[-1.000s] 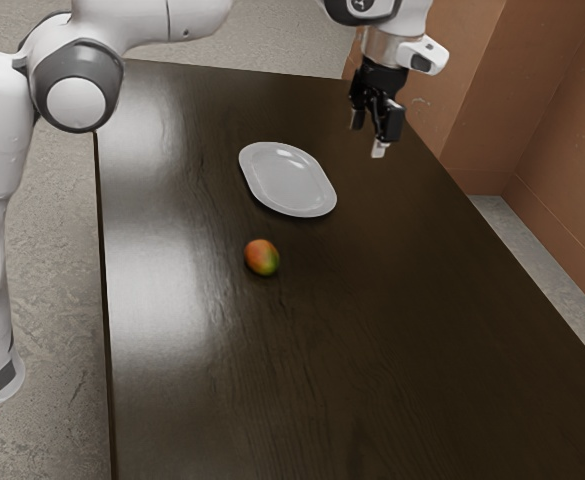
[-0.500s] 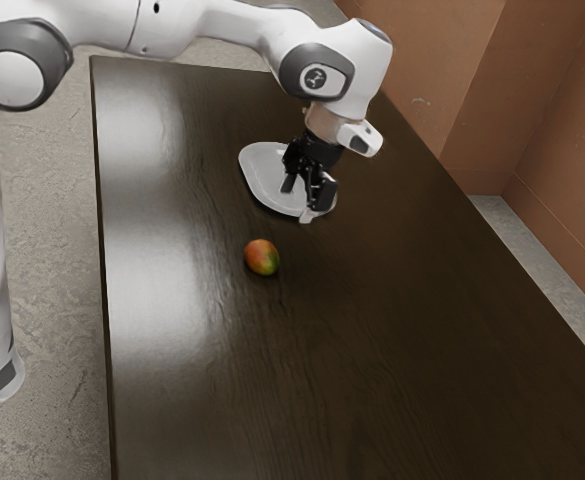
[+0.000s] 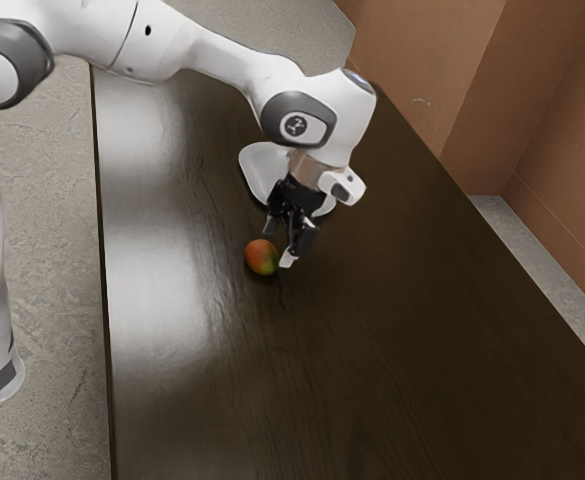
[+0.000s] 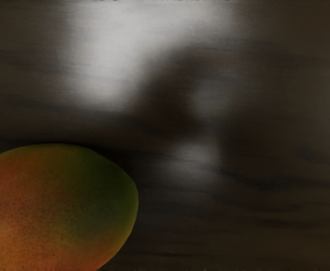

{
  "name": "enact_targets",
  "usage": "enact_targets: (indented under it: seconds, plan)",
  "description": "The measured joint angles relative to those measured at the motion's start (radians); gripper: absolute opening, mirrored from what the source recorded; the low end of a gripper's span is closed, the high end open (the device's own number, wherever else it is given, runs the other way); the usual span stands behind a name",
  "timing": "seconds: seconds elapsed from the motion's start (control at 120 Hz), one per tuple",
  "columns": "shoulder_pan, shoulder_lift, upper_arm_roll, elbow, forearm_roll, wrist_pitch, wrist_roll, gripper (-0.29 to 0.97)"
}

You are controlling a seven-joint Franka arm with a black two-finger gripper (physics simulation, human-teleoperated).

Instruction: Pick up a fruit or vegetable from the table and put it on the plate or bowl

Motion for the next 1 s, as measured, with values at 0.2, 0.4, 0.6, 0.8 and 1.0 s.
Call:
enact_targets:
  seconds: [0.2, 0.4, 0.6, 0.8, 1.0]
  plan:
    - [0.044, -0.03, 0.008, -0.035, -0.005, 0.012, 0.0, 0.68]
    - [0.036, -0.022, 0.034, -0.061, -0.007, 0.022, 0.0, 0.68]
    - [0.047, -0.022, 0.05, -0.088, -0.014, 0.035, 0.001, 0.68]
    - [0.037, 0.019, 0.047, -0.089, -0.024, 0.052, 0.002, 0.68]
    - [0.055, 0.046, 0.046, -0.088, -0.039, 0.076, 0.004, 0.62]
